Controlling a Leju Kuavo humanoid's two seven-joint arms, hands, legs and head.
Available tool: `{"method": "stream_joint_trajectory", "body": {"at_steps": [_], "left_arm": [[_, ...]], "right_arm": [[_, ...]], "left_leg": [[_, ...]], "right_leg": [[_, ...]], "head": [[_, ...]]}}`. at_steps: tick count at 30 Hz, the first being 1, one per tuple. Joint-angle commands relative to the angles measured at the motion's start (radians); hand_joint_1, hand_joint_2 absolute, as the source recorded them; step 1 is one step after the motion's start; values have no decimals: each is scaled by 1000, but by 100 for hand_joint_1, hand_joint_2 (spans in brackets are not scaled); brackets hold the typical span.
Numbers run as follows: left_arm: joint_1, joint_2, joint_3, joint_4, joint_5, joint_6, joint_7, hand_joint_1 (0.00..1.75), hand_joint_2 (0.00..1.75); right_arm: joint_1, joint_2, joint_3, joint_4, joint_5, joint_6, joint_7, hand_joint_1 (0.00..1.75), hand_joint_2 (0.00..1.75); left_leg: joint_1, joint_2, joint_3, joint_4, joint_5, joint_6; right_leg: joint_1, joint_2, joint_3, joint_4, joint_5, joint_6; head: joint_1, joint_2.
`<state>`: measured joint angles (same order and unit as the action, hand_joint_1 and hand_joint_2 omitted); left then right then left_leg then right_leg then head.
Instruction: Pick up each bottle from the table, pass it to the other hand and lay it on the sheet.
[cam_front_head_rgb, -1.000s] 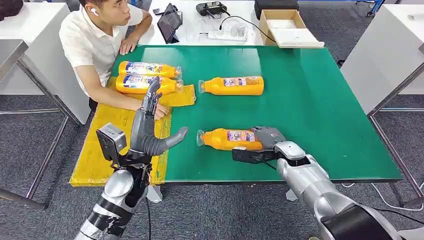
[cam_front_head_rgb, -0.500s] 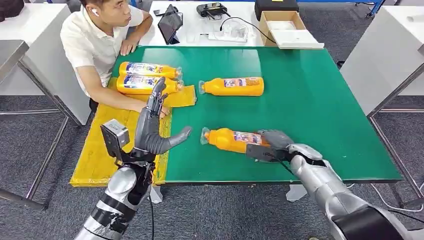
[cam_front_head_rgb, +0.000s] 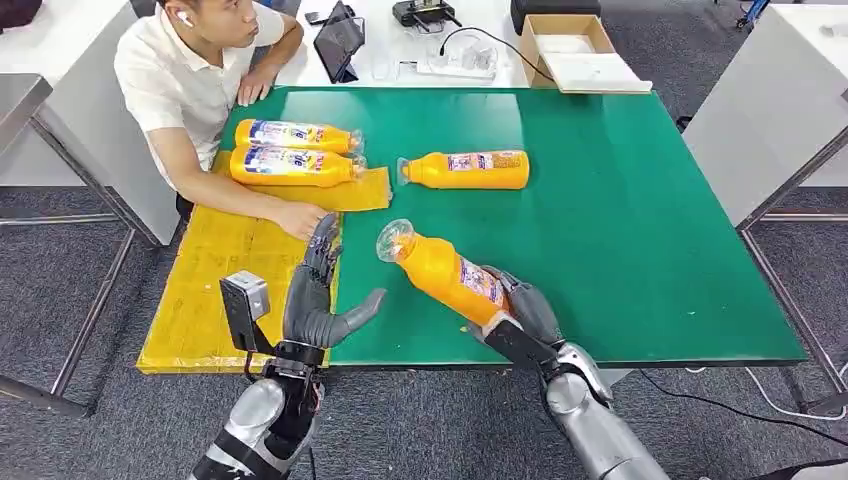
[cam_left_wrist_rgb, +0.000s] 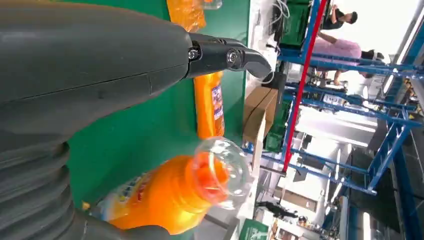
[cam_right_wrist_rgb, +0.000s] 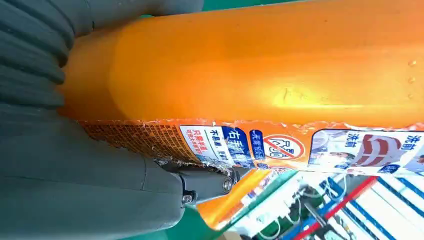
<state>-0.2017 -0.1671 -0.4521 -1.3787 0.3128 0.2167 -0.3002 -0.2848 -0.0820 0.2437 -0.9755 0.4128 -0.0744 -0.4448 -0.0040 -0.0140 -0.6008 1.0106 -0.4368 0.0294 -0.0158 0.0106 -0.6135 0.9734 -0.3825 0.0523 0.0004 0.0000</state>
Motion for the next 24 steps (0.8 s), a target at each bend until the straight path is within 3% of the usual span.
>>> {"method": "stream_joint_trajectory", "body": {"at_steps": [1,4,8,13,17,24], "left_arm": [[44,-2,-20,19,111,-37,30,0,175],[130,-14,-37,-57,134,-4,-54,0,175],[147,38,-89,-110,90,3,-54,0,175],[140,63,-138,-144,115,-163,-33,0,175],[97,31,-120,-60,200,-193,42,0,175],[68,9,-113,-40,194,-168,2,0,175]], "right_arm": [[50,52,-54,-138,-47,-44,-61,175,175],[126,86,-50,-298,-80,-123,-61,175,175],[167,100,-15,-399,-120,-134,-73,175,175],[106,81,108,-287,-87,-40,-69,175,175],[87,122,197,-237,-69,1,-123,175,175],[79,134,283,-178,-56,6,-119,175,175]], "left_leg": [[-1,2,2,-1,-1,-1],[-1,3,5,-1,-3,-2],[-1,2,2,0,-3,-2],[0,3,1,0,-3,-2],[0,3,1,-1,-2,-2],[1,1,4,-2,-3,-3]], "right_leg": [[-1,1,2,-1,-1,-1],[0,1,3,0,-2,-2],[0,0,0,1,-3,-2],[0,2,0,0,-3,0],[0,2,0,-1,-2,0],[1,0,4,-1,-4,-1]], "head": [[0,0],[0,0],[0,0],[0,0],[0,0],[0,0]]}}
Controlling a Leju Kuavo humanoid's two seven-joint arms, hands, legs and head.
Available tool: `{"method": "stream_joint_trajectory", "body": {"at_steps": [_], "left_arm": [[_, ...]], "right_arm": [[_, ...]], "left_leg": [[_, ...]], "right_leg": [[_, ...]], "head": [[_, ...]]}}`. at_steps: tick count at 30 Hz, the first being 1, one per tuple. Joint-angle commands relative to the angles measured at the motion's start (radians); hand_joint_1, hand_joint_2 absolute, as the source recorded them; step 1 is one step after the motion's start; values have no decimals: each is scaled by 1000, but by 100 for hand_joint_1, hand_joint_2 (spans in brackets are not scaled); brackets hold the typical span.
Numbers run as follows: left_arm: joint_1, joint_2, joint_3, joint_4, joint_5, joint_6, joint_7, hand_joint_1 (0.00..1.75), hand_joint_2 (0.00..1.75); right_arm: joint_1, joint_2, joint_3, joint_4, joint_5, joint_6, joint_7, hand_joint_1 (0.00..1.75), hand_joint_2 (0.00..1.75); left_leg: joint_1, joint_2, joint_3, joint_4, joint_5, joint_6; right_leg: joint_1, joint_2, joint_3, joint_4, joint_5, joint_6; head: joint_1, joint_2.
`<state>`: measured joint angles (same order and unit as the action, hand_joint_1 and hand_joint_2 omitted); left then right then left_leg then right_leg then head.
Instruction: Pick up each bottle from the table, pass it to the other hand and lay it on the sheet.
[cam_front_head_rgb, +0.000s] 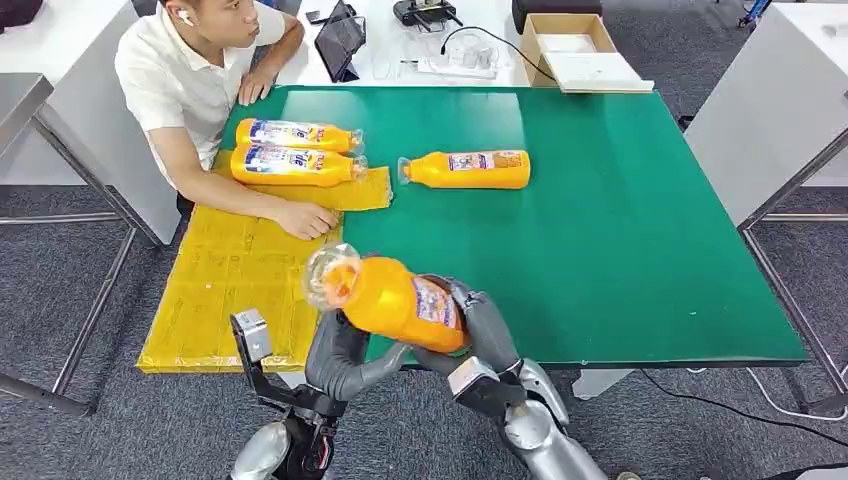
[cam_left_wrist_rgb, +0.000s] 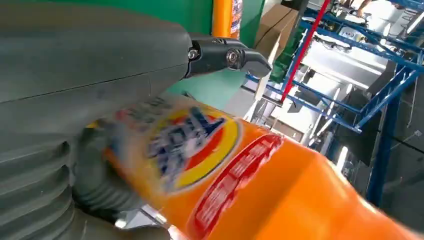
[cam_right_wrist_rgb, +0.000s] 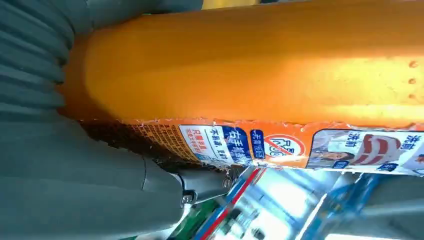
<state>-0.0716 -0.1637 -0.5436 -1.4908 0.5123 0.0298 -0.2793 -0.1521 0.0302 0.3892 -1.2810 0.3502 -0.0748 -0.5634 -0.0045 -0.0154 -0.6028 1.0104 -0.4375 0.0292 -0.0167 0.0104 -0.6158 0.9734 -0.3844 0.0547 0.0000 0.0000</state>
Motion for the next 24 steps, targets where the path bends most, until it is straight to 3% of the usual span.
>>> {"method": "stream_joint_trajectory", "body": {"at_steps": [1,17,18,22,24], "left_arm": [[-62,6,-21,72,-5,18,-19,0,175],[-87,4,-36,108,-17,24,-17,0,175],[-94,1,-33,117,-34,36,-34,175,175],[-91,6,-17,106,-47,34,-57,175,175],[-85,9,-10,97,-39,19,-57,175,175]], "right_arm": [[-53,22,138,127,7,6,0,175,175],[-79,39,193,214,4,37,-4,175,175],[-79,36,206,212,4,40,-5,175,175],[-70,29,208,215,-8,47,-2,175,175],[-66,29,203,215,-15,50,-2,159,175]], "left_leg": [[1,2,5,-1,-2,-2],[1,2,6,-1,-2,-3],[1,2,4,-1,-1,-2],[1,0,4,-1,-1,-2],[1,1,3,-1,-1,-1]], "right_leg": [[1,1,4,-1,-1,-2],[2,0,6,-1,-2,-3],[1,0,4,-1,-1,-2],[1,-1,4,-1,-1,-2],[1,-1,3,-1,-1,-2]], "head": [[0,0],[0,0],[0,0],[0,0],[0,0]]}}
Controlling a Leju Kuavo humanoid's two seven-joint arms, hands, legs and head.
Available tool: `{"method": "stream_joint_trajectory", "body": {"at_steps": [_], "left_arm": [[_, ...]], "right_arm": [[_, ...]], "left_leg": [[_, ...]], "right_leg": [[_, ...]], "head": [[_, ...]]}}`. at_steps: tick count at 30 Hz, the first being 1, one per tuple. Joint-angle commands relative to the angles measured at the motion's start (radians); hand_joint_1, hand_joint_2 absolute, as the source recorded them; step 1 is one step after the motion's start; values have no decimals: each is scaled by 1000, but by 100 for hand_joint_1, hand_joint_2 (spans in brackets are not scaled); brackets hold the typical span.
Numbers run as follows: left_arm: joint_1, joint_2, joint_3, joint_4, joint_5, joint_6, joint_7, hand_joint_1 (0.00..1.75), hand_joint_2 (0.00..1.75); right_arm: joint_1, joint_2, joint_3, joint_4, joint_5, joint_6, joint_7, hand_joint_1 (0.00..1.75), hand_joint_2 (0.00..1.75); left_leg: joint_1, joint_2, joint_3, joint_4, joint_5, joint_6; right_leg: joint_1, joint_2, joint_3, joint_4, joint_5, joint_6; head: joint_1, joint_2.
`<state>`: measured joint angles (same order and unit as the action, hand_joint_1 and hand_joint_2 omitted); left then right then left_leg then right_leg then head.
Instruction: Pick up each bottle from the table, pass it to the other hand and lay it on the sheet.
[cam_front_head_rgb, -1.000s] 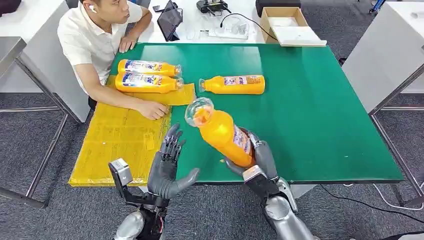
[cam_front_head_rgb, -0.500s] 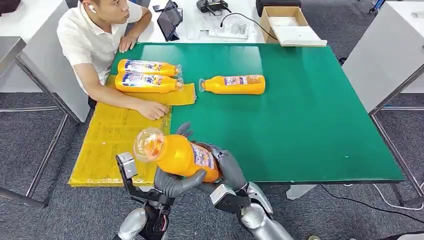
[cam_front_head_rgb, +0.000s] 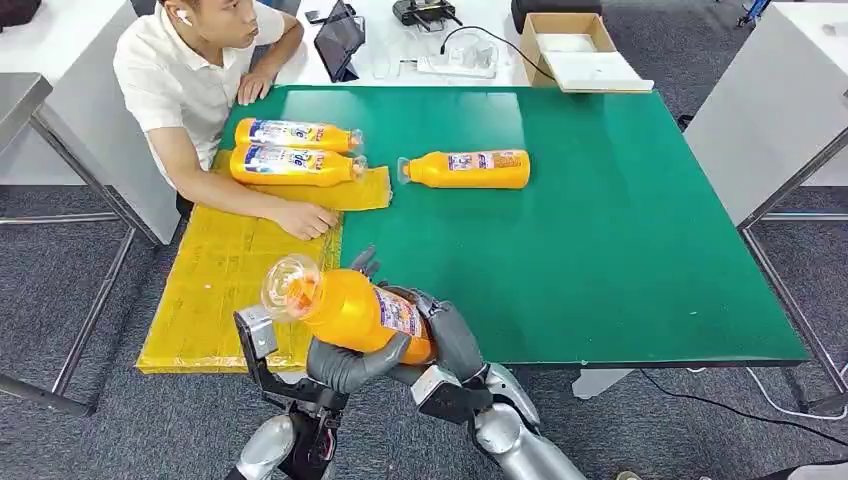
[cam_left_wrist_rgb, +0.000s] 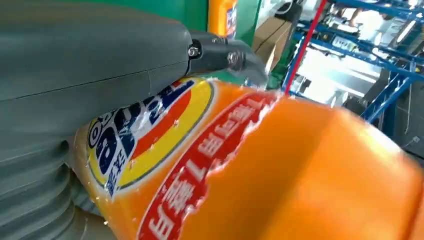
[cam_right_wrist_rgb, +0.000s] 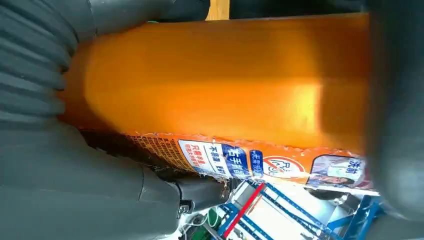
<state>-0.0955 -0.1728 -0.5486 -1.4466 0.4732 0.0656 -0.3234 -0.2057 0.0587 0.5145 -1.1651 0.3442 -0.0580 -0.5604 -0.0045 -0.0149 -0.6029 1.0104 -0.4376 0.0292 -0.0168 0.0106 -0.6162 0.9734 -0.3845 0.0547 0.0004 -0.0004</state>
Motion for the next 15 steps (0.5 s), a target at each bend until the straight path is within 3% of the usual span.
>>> {"method": "stream_joint_trajectory", "body": {"at_steps": [1,2,3,6,7,15], "left_arm": [[-57,21,3,49,12,-29,-6,175,175],[-54,24,9,47,19,-38,-2,175,175],[-49,32,16,44,30,-55,3,175,175],[-19,70,66,42,44,-79,-1,175,175],[-2,78,99,41,32,-86,3,175,175],[61,91,201,-2,-108,-91,-13,175,175]], "right_arm": [[-8,2,71,101,-19,38,1,124,175],[-7,2,68,100,-24,41,4,26,175],[-2,1,61,100,-30,41,8,0,175],[23,-2,40,83,-43,34,13,0,175],[42,-5,26,64,-45,32,15,0,0],[128,-19,-57,-11,-43,7,1,0,0]], "left_leg": [[1,0,6,-1,-2,-2],[1,0,3,-1,-1,-1],[1,0,5,-1,-2,-2],[1,1,5,-2,-1,-2],[1,1,6,-2,-2,-2],[1,1,4,-1,-1,-2]], "right_leg": [[2,-2,6,-1,-2,-2],[1,-2,4,-1,-1,-2],[2,-2,6,-1,-2,-2],[1,-1,5,-2,-1,-2],[2,-1,6,-2,-2,-3],[1,-1,4,-1,-2,-2]], "head": [[0,0],[0,0],[0,0],[0,0],[0,0],[0,0]]}}
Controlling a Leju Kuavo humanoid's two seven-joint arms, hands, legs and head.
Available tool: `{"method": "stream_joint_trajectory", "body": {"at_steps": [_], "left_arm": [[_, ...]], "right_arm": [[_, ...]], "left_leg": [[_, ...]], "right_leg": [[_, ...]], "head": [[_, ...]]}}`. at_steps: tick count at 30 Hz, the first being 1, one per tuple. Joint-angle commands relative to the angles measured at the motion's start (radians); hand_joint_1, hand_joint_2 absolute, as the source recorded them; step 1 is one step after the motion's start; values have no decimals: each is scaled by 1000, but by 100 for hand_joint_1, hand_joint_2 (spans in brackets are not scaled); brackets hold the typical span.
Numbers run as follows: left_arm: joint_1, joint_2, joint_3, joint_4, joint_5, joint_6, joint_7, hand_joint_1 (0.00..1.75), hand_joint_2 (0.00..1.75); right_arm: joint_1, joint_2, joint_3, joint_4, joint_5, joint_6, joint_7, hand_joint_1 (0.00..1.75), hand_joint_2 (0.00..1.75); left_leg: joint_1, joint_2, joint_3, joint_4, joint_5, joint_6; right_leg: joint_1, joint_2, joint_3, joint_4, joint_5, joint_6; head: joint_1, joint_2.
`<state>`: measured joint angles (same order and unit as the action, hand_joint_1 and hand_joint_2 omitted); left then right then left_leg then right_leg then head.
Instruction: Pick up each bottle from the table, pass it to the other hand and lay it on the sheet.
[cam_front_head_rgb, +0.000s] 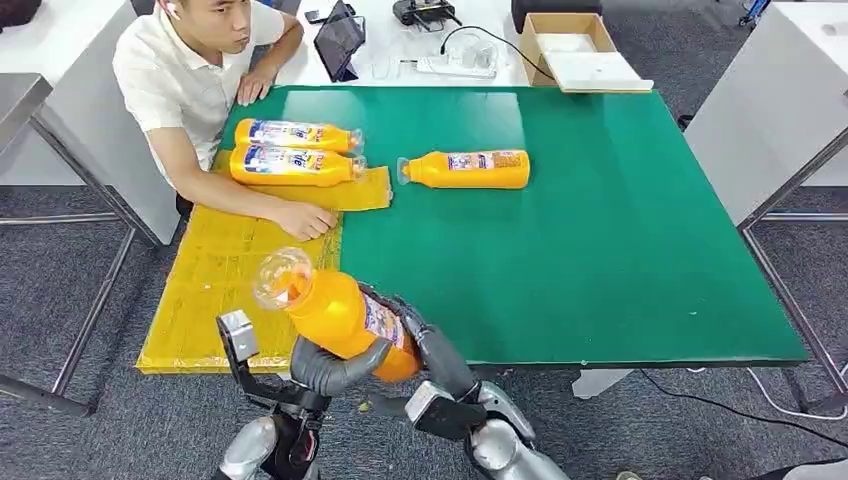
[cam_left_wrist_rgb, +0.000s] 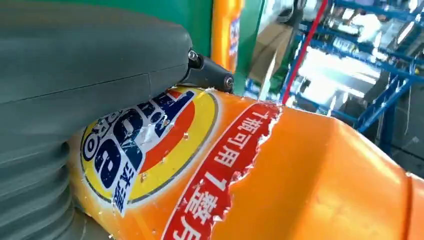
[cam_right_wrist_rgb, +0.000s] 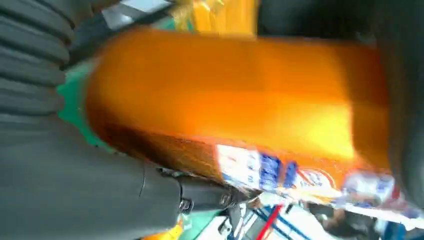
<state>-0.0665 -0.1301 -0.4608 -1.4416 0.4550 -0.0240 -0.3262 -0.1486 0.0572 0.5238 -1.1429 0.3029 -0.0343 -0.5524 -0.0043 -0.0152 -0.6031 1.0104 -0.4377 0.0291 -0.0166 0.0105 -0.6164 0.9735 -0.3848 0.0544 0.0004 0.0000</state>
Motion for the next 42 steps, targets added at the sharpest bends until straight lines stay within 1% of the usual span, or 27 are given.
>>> {"method": "stream_joint_trajectory", "body": {"at_steps": [1,2,5,7,8,9,12,16,18,20,21,22,23,24,27,28,30,31,33,34,36,37,38,39,40,42], "left_arm": [[45,46,131,-28,-137,17,-24,175,175],[57,47,146,-49,-159,27,-31,175,175],[96,46,202,-131,-200,62,-50,175,175],[110,30,246,-169,-262,165,-53,175,175],[111,30,250,-175,-276,186,-47,175,175],[109,31,250,-177,-276,188,-45,175,175],[106,28,249,-167,-285,205,-43,175,175],[85,56,215,-138,-575,415,-99,175,175],[85,56,215,-138,-575,415,-99,175,175],[75,60,209,-122,-686,489,-106,175,175],[-39,81,217,58,-1114,686,2,175,175],[-128,85,234,197,-1186,680,54,175,175],[-175,89,233,269,-1203,663,61,175,175],[-195,89,239,297,-1202,666,57,175,175],[-197,86,239,303,-1203,668,54,175,175],[-223,94,229,354,-1262,655,100,175,175],[-305,101,221,488,-1260,594,116,175,175],[-344,104,214,560,-1301,610,119,175,175],[-412,94,216,690,-1329,607,142,175,175],[-428,90,217,721,-1333,603,142,175,175],[-464,83,214,794,-1349,598,157,175,175],[-490,78,214,844,-1357,584,175,175,175],[-525,81,204,906,-1393,580,222,175,175],[-542,79,206,930,-1398,580,223,175,175],[-545,81,207,931,-1398,578,223,175,175],[-545,81,207,931,-1398,578,223,175,175]], "right_arm": [[95,-16,-97,-52,5,-31,-10,0,0],[117,-19,-122,-68,9,-47,-15,0,0],[194,-33,-190,-137,-5,-79,-29,0,0],[243,-26,-228,-188,-19,-98,-40,0,0],[256,-23,-234,-202,-20,-105,-42,0,0],[262,-24,-234,-210,-21,-104,-40,0,0],[260,-18,-232,-210,-19,-110,-40,0,0],[284,1,-260,-230,-30,-160,-54,0,0],[284,1,-260,-230,-30,-160,-54,0,0],[283,5,-267,-230,-32,-168,-59,0,0],[247,23,-294,-215,-30,-187,-85,0,0],[221,25,-296,-197,-26,-189,-88,0,0],[211,27,-301,-192,-24,-191,-89,0,0],[206,27,-303,-192,-24,-192,-89,0,0],[208,28,-303,-193,-25,-192,-89,0,0],[204,31,-303,-195,-23,-191,-101,0,0],[183,38,-304,-188,-33,-175,-104,0,0],[176,40,-303,-182,-33,-170,-103,0,0],[164,40,-298,-165,-23,-165,-105,0,0],[161,40,-298,-158,-24,-160,-103,0,0],[157,40,-298,-146,-24,-158,-103,0,0],[155,42,-301,-138,-27,-156,-102,0,0],[153,44,-305,-132,-28,-155,-102,0,0],[150,45,-307,-126,-28,-154,-102,0,0],[149,46,-307,-126,-28,-154,-102,0,0],[149,46,-307,-126,-28,-154,-102,0,0]], "left_leg": [[0,1,3,-1,-1,-1],[1,1,5,-1,-2,-2],[1,0,4,0,-2,-2],[0,0,3,0,-2,-2],[1,-1,2,0,-2,-1],[1,0,4,0,-3,-2],[0,0,2,0,-2,-2],[0,1,4,0,-3,-3],[0,1,4,0,-3,-3],[0,0,3,-1,-2,-2],[0,0,4,0,-2,-3],[0,-1,4,-1,-1,-2],[0,-2,4,-2,0,-2],[0,-2,4,-2,1,-2],[0,0,5,-2,1,-2],[1,1,6,-1,0,-2],[0,1,4,-1,1,-1],[1,1,6,-2,0,-2],[0,-1,4,-2,1,-2],[1,-1,6,-1,1,-2],[0,0,4,-1,1,-1],[1,0,6,-1,1,-2],[0,1,5,-1,1,-2],[1,0,4,-1,1,-1],[1,0,5,-1,1,-2],[1,1,4,-1,1,-1]], "right_leg": [[0,0,2,-1,-1,-1],[1,0,5,-1,-2,-2],[1,-2,4,-1,-2,-2],[1,-2,4,0,-3,-2],[1,-2,3,0,-2,-2],[1,-2,5,1,-4,-3],[0,-1,2,0,-1,-2],[1,-1,4,0,-2,-3],[1,-1,4,0,-2,-3],[0,-1,2,0,-2,-2],[1,-2,3,0,-2,-3],[0,-2,3,-1,-2,-2],[0,-4,4,-1,-1,-2],[0,-4,5,-2,0,-2],[0,-2,4,-1,0,-2],[1,-1,5,-1,0,-3],[0,-1,4,-1,2,-4],[1,-2,5,-1,1,-5],[1,-3,4,-1,2,-4],[1,-4,6,-1,1,-5],[1,-2,3,-1,2,-4],[2,-3,6,-1,1,-5],[1,-2,5,-1,1,-4],[1,-2,4,-1,2,-4],[2,-3,5,-1,1,-5],[1,-1,3,0,2,-4]], "head": [[0,0],[0,0],[0,0],[0,0],[0,0],[0,0],[0,0],[0,0],[0,0],[0,0],[0,0],[0,0],[0,0],[0,0],[0,0],[0,0],[0,0],[0,0],[0,0],[0,0],[0,0],[0,0],[0,0],[0,0],[0,0],[0,0]]}}
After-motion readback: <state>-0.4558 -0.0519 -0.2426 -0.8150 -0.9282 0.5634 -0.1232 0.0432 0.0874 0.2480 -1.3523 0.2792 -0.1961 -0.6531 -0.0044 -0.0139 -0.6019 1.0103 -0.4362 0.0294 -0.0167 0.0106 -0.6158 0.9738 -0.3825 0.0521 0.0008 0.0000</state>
